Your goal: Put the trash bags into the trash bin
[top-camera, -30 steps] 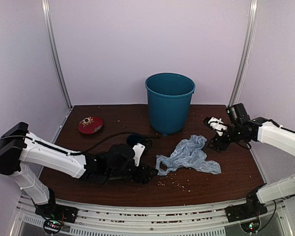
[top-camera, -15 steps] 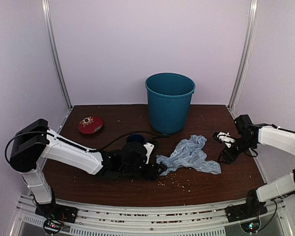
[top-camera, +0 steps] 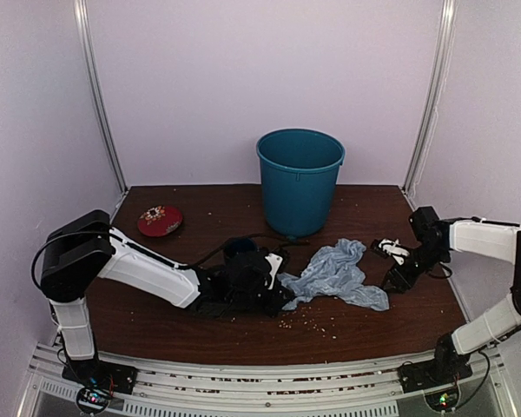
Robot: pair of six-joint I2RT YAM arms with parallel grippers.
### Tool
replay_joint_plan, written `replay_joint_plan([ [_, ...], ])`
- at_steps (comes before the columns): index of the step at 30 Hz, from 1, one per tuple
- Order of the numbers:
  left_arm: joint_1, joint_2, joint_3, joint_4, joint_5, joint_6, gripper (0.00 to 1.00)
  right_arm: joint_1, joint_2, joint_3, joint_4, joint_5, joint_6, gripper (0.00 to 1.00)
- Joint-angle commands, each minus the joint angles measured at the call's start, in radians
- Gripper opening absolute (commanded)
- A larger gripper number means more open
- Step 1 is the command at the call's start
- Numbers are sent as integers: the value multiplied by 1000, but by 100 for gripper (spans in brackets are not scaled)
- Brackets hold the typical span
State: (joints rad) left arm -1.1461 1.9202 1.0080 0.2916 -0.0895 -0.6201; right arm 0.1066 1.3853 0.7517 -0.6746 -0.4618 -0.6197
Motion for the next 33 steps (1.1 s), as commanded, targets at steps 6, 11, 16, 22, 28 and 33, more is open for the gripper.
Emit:
replay_joint_plan([
  [6,7,-12,-2,72,-25,23,0,-36,-164,9,-47,-90,-23,64],
  [11,7,-38,-27,75,-35,23,0,-35,-68,-37,-17,-44,-38,65],
  [16,7,-49,-39,77,-36,32,0,-18,15,-13,-40,-66,-54,61],
  [22,7,-36,-40,92,-23,33,0,55,41,-15,-13,-69,-40,58],
  [28,7,-9,-6,64,-15,48,0,136,101,29,-9,-66,-5,27],
  [33,7,-26,42,0,-31,84,0,132,73,36,21,6,43,0],
])
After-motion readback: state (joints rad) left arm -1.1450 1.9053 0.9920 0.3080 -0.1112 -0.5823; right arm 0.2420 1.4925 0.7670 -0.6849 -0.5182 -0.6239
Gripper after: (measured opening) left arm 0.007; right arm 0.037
